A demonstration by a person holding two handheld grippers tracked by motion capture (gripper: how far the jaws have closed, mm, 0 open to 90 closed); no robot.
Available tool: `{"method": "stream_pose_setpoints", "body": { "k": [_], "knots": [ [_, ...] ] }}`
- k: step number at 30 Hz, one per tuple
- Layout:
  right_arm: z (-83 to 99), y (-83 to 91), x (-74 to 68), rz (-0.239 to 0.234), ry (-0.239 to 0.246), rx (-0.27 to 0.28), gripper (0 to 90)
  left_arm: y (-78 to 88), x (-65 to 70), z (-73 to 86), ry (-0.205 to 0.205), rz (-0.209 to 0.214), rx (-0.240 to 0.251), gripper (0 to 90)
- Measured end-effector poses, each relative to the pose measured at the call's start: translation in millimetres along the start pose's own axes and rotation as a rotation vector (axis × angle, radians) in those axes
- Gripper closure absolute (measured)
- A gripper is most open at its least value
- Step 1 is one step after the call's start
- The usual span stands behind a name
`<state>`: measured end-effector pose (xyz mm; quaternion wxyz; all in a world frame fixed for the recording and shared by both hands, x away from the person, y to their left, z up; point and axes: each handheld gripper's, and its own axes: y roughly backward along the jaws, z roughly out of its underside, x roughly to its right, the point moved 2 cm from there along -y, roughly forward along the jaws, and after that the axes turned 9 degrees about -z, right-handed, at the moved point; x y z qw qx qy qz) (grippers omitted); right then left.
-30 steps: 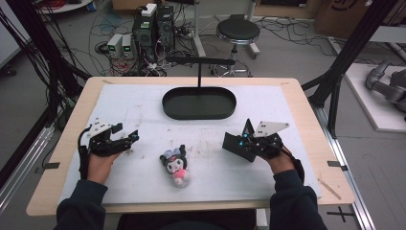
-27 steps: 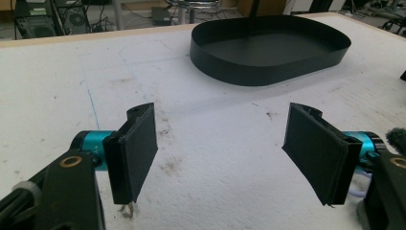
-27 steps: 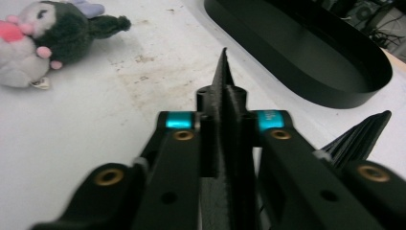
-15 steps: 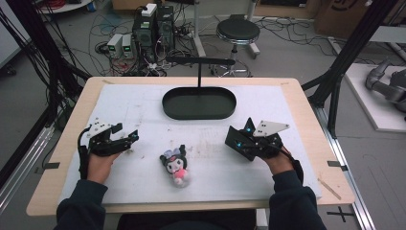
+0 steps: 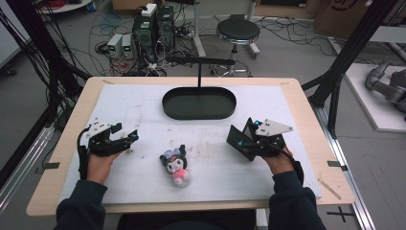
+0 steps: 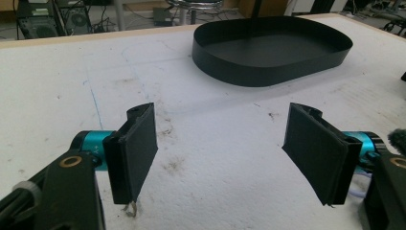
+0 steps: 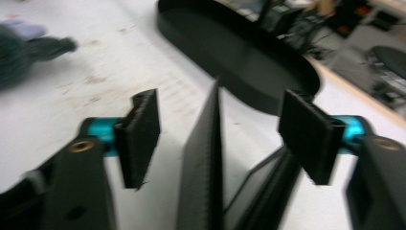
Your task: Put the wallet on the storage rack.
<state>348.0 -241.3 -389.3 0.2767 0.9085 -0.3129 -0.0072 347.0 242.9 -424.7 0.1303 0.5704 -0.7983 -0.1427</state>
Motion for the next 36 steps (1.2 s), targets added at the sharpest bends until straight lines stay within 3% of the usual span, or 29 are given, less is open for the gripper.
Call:
{"method": "stream_pose_setpoints", "body": {
  "k": [4,7,10,13,14,16,20,22,24,29,36],
  "knots": [
    [4.5,9.6,4.8,0.083,-0.062,0.004,20.4,0.8,-1.1,0.0,0.005,-0.003,0.001,26.8],
    [14.1,16.5,5.0,0.109,-0.124,-0.024,20.4,1.0,-2.1,0.3,0.007,-0.005,0.002,26.8],
    [22.9,18.1,8.2,0.081,-0.194,-0.021,20.4,0.6,-1.5,-0.1,0.004,-0.004,0.002,26.8],
    [31.8,7.3,9.1,0.026,-0.258,-0.039,22.0,-0.1,-0.2,-0.3,0.000,-0.001,0.001,26.8],
    [36.5,-2.7,7.7,-0.005,-0.282,-0.072,33.9,-0.3,0.0,-0.3,0.001,-0.001,0.000,26.8],
    [37.6,-5.5,7.4,-0.015,-0.284,-0.079,38.6,-0.5,0.1,-0.4,0.001,-0.002,-0.002,26.8],
    [35.9,-6.7,7.7,-0.028,-0.274,-0.076,69.2,-0.5,-0.4,0.3,0.001,-0.002,-0.001,26.8],
    [34.2,-4.4,7.8,-0.027,-0.265,-0.068,76.0,-0.7,-0.1,0.7,0.004,-0.001,-0.004,26.8],
    [31.7,-2.6,8.5,0.000,-0.249,-0.064,77.0,-0.4,-0.2,0.9,0.003,-0.002,-0.004,26.8],
    [21.1,1.4,14.4,0.013,-0.241,0.005,77.6,0.9,-1.0,0.8,0.005,-0.007,0.000,26.9],
    [-6.4,-11.7,28.3,0.000,-0.209,0.058,77.4,0.6,-1.2,0.4,0.003,0.004,0.010,26.8]
  ]
}}
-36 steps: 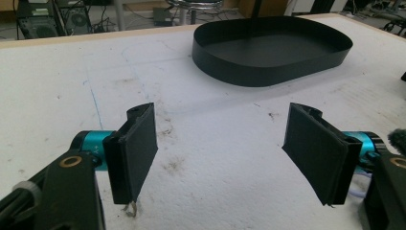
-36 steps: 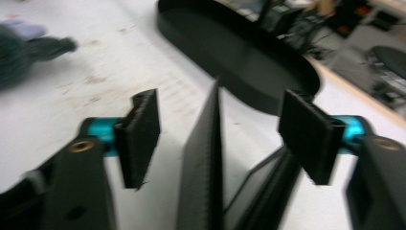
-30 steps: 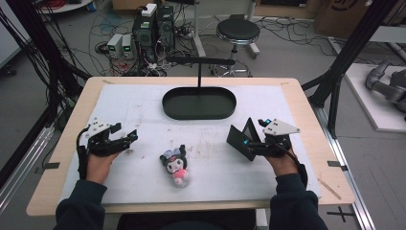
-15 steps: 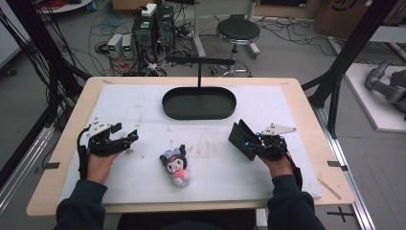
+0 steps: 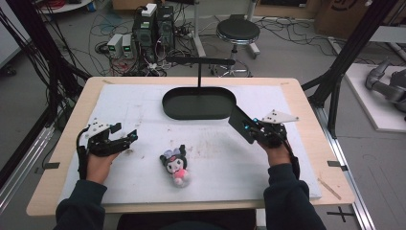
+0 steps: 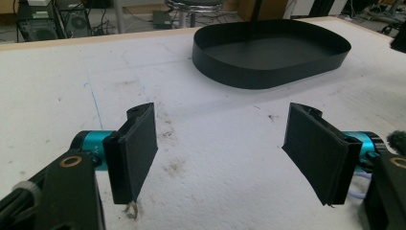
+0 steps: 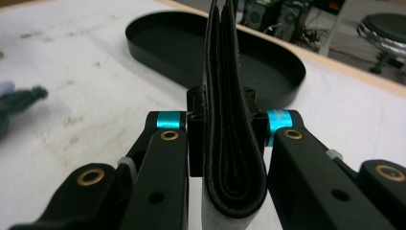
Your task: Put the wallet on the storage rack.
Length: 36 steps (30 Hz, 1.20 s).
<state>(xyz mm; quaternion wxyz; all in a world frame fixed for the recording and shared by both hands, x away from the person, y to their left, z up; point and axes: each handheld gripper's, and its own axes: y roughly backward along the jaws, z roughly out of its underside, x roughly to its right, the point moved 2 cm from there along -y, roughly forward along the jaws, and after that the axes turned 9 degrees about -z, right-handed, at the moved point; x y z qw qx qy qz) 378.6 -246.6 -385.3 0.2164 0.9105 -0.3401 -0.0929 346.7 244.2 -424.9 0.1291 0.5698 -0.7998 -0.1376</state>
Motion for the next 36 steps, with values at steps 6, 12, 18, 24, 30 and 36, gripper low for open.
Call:
{"method": "stream_pose_setpoints", "body": {
  "k": [6,12,18,24,30,36],
  "knots": [
    [-30.8,-30.8,8.3,-0.004,0.060,0.010,77.4,0.0,-1.5,0.4,0.003,0.000,0.002,26.8],
    [-52.3,-63.6,17.9,-0.003,0.084,-0.014,77.5,0.0,-2.7,0.7,0.002,-0.001,0.001,26.8],
    [-57.4,-99.5,27.1,0.029,0.077,-0.072,77.4,-0.2,-3.5,1.4,0.002,-0.003,0.000,26.8],
    [-56.2,-126.9,36.3,0.093,0.076,-0.117,77.4,1.0,-4.7,1.8,0.003,-0.005,0.000,26.8],
    [-62.6,-146.5,41.3,0.177,0.097,-0.116,77.4,1.9,-5.1,2.1,0.003,-0.008,0.002,26.8],
    [-59.8,-168.1,41.7,0.299,0.173,-0.192,77.4,2.1,-6.7,2.7,0.006,-0.009,0.002,26.8]
  ]
}}
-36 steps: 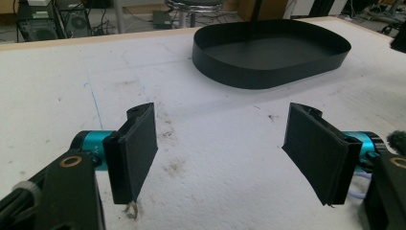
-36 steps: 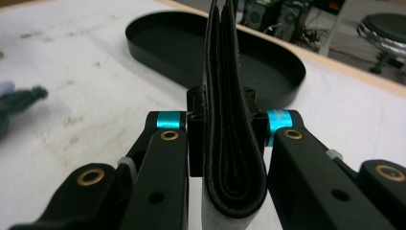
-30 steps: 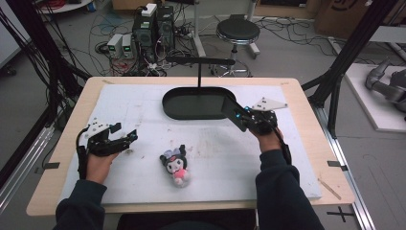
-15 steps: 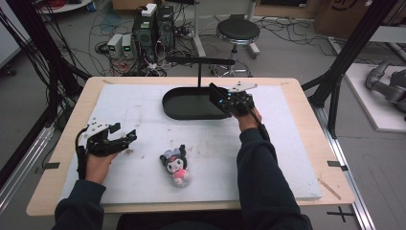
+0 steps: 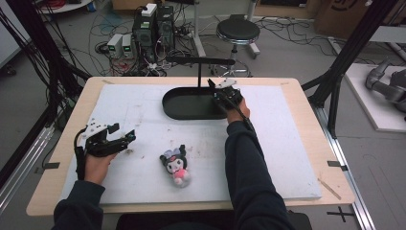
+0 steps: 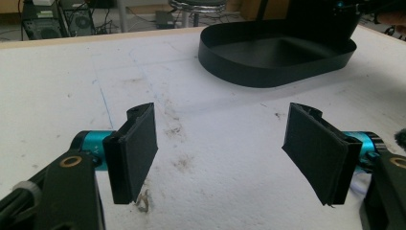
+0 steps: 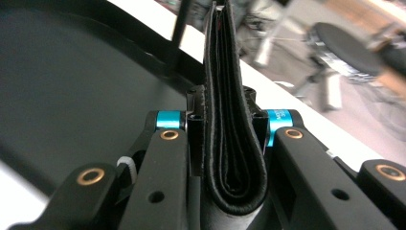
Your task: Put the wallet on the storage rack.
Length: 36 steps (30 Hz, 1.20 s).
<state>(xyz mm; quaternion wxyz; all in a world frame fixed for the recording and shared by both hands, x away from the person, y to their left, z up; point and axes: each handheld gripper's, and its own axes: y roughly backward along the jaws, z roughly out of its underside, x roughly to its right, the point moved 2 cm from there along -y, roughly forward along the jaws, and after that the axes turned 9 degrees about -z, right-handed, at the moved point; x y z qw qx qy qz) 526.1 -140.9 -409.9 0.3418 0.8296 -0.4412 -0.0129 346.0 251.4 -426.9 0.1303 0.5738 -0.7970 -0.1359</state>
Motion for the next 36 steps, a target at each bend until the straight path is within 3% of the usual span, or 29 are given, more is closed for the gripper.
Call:
{"method": "stream_pose_setpoints", "body": {
  "k": [3,6,9,11,13,16,19,22,27,31,33,35,36],
  "knots": [
    [2.9,-6.3,-2.6,0.054,0.005,-0.040,77.4,-0.1,-1.1,0.2,0.002,0.000,0.000,26.9],
    [3.9,-10.5,-4.7,0.072,0.016,-0.044,77.2,-0.2,-1.2,0.1,0.003,0.000,0.002,26.8],
    [4.3,-15.5,-10.7,0.036,0.007,-0.039,74.9,-0.8,-0.7,0.2,0.003,-0.002,0.004,26.9],
    [4.6,-19.0,-15.9,0.000,0.001,-0.032,67.6,-0.5,-0.3,-0.2,0.001,0.000,0.002,26.8],
    [4.8,-22.7,-18.6,-0.041,-0.028,-0.006,60.0,-0.1,0.3,-0.4,-0.001,0.000,0.002,26.8],
    [4.2,-25.9,-20.0,-0.060,-0.086,0.019,45.0,0.1,0.7,-0.6,-0.001,0.000,0.003,26.9],
    [0.7,-22.6,-19.5,-0.105,-0.169,0.106,35.2,-0.1,0.0,-0.6,0.002,-0.001,0.005,26.8],
    [-3.9,-14.8,-16.7,-0.152,-0.197,0.160,32.9,-0.1,-0.2,-0.7,0.003,0.000,0.005,26.8],
    [-5.8,8.1,-4.9,-0.189,-0.220,0.177,34.4,0.7,-0.6,-1.1,0.003,0.004,0.007,26.8],
    [-1.0,33.2,4.3,-0.265,-0.177,0.090,32.1,0.8,-1.0,-0.7,0.017,0.019,0.009,26.8],
    [1.9,50.3,9.1,-0.283,-0.160,0.093,31.2,0.9,-0.8,-0.9,0.021,0.026,0.010,26.8],
    [10.1,70.0,12.3,-0.310,-0.162,0.143,30.4,0.3,-0.5,-1.4,0.026,0.027,0.013,26.7],
    [16.4,77.8,13.2,-0.321,-0.164,0.143,29.3,0.4,-0.2,-1.9,0.027,0.028,0.019,26.8]
  ]
}}
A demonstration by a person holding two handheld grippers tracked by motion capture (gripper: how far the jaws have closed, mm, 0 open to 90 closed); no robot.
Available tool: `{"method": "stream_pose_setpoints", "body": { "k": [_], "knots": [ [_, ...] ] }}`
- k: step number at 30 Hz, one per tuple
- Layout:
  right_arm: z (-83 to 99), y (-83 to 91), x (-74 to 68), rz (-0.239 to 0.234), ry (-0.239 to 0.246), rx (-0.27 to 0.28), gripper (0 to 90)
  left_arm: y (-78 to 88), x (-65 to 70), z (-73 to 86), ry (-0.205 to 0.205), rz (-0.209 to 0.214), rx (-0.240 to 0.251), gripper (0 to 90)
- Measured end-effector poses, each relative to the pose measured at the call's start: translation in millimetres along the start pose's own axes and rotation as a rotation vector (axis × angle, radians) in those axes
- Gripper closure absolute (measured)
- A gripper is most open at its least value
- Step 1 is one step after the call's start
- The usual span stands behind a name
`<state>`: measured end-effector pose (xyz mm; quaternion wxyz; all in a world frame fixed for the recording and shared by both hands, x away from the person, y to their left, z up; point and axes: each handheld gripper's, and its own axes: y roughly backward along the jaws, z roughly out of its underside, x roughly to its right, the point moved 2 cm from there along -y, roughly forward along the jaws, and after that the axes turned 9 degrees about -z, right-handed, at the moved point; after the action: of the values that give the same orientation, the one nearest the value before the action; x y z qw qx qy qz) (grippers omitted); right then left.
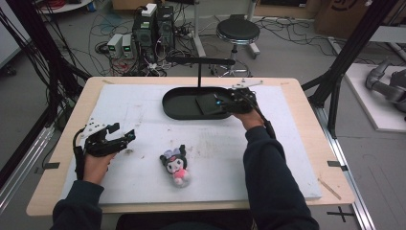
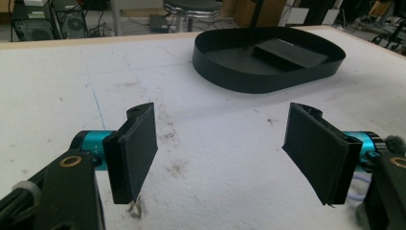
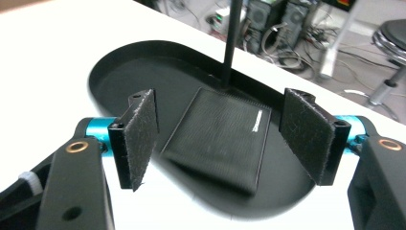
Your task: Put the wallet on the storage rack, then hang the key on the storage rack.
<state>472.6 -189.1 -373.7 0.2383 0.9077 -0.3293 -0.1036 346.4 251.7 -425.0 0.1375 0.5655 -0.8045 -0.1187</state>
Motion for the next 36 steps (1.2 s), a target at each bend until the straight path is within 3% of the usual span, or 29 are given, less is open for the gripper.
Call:
{"method": "stream_pose_setpoints", "body": {
  "k": [3,7,9,13,15,18,29,31,36],
  "knots": [
    [21.4,22.9,-4.7,0.007,0.014,-0.034,26.5,2.3,0.2,-2.2,0.002,-0.009,0.024,25.0],
    [51.2,50.8,-17.0,0.041,0.052,-0.033,21.5,3.7,0.5,-3.4,0.001,-0.014,0.042,23.6],
    [64.6,58.7,-21.1,0.063,0.068,-0.050,21.5,3.1,0.8,-2.7,-0.004,-0.014,0.038,23.6],
    [84.8,65.5,-21.2,0.067,0.045,-0.061,21.1,1.9,2.9,-2.7,-0.011,-0.015,0.030,23.6],
    [86.0,67.8,-19.1,0.063,0.026,-0.069,21.1,1.3,4.8,-2.3,-0.013,-0.011,0.024,23.6],
    [84.6,73.6,-15.8,0.085,0.010,-0.039,21.0,0.3,7.0,-1.6,-0.017,0.002,0.019,23.6],
    [90.3,89.7,-12.0,0.132,-0.017,-0.012,21.0,-3.5,11.7,-3.1,-0.021,0.030,0.008,23.6],
    [92.3,90.7,-10.6,0.125,-0.037,0.005,21.0,-3.5,13.7,-2.6,-0.030,0.039,0.003,24.0],
    [92.5,91.7,-9.8,0.135,-0.032,0.003,21.1,-5.9,21.3,-0.6,-0.043,0.082,-0.019,28.8]
  ]
}}
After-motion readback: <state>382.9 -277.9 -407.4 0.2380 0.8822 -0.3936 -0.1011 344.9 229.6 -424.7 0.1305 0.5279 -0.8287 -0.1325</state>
